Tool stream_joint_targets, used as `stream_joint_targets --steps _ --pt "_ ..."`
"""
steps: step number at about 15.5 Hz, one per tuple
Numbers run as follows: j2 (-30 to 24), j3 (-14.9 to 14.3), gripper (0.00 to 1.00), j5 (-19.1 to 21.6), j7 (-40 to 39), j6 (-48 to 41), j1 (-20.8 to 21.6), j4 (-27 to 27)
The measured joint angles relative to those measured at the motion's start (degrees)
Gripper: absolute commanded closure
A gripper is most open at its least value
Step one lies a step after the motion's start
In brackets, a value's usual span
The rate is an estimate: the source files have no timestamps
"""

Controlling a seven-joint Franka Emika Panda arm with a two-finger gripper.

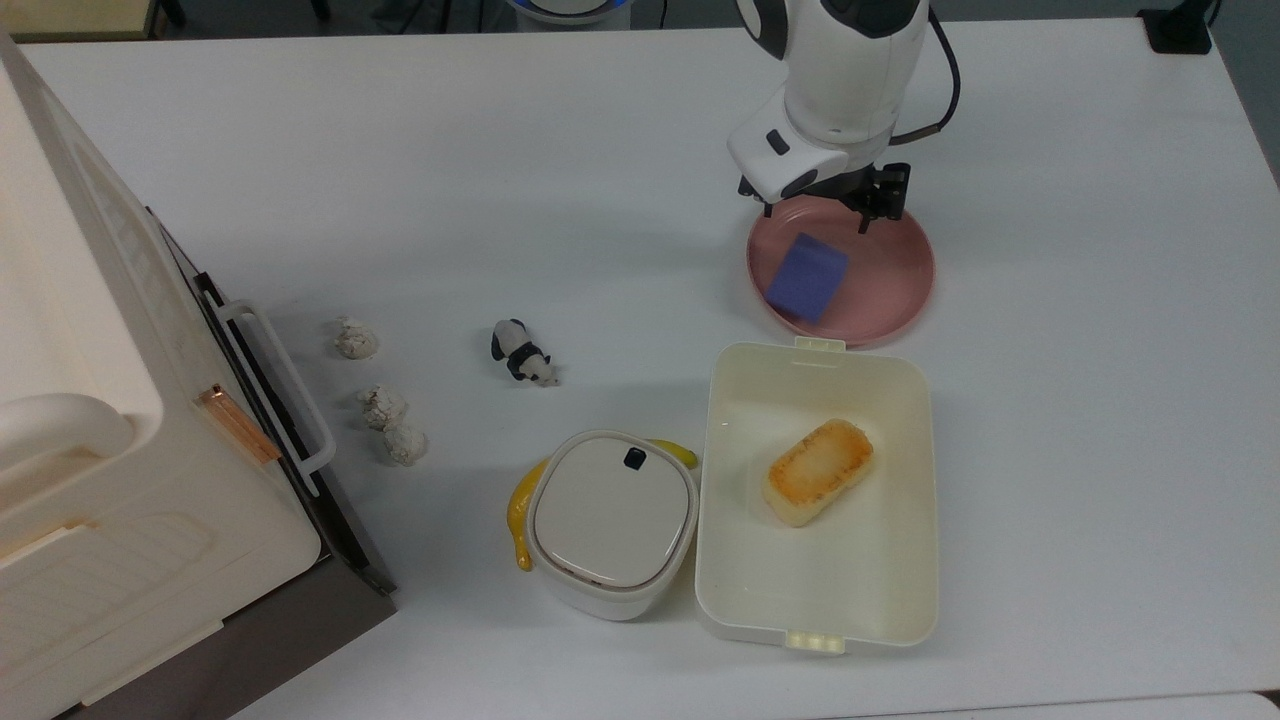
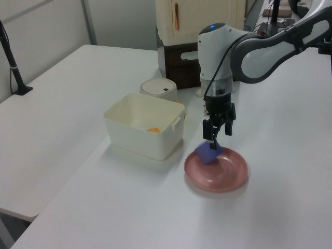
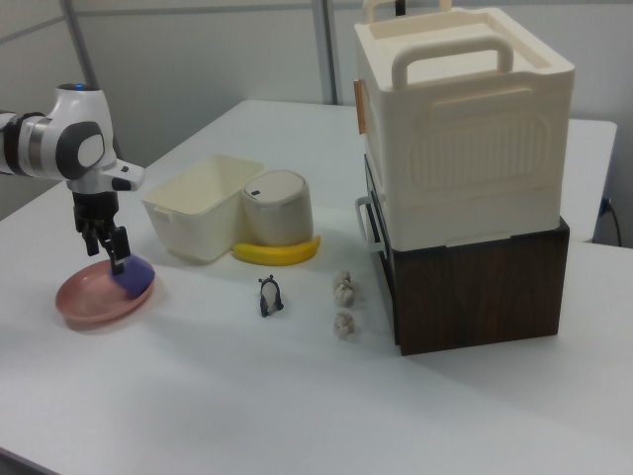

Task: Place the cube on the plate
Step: 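Open the gripper to release the cube and raise the arm away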

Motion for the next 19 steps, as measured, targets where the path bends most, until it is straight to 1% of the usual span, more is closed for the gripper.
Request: stream_joint_targets --steps 3,5,7,9,10,11,12,14,15,18,19 --pt "-0.2 -0.1 0.0 -0.18 0.2 -0.35 -0.48 1.37" --pt "-1.42 -0.15 0.0 -1.99 -0.21 -4.17 -1.67 3.45" --pt "-4.4 -0.26 0.0 -4.43 -5.05 -10.04 -3.68 5.19" --pt "-8.22 -0.98 0.0 -5.42 -14.02 -15.22 -6.55 5.86" --pt "-10.01 -2.01 0.0 -6.04 -18.51 -16.91 -8.1 5.91" --pt "-11.42 -3.5 0.0 -7.49 -22.03 -17.8 -9.36 5.94" --pt "-12.34 -5.15 0.0 -9.89 -24.48 -18.1 -10.25 5.94" --pt "-12.76 -7.55 0.0 -14.54 -26.79 -18.12 -11.35 5.92" --pt "-12.63 -8.38 0.0 -15.65 -27.82 -18.12 -11.81 5.89" --pt "-12.16 -10.14 0.0 -16.14 -34.17 -18.12 -13.32 5.89" --pt "-12.1 -10.3 0.0 -16.14 -35.15 -18.12 -13.62 5.89"
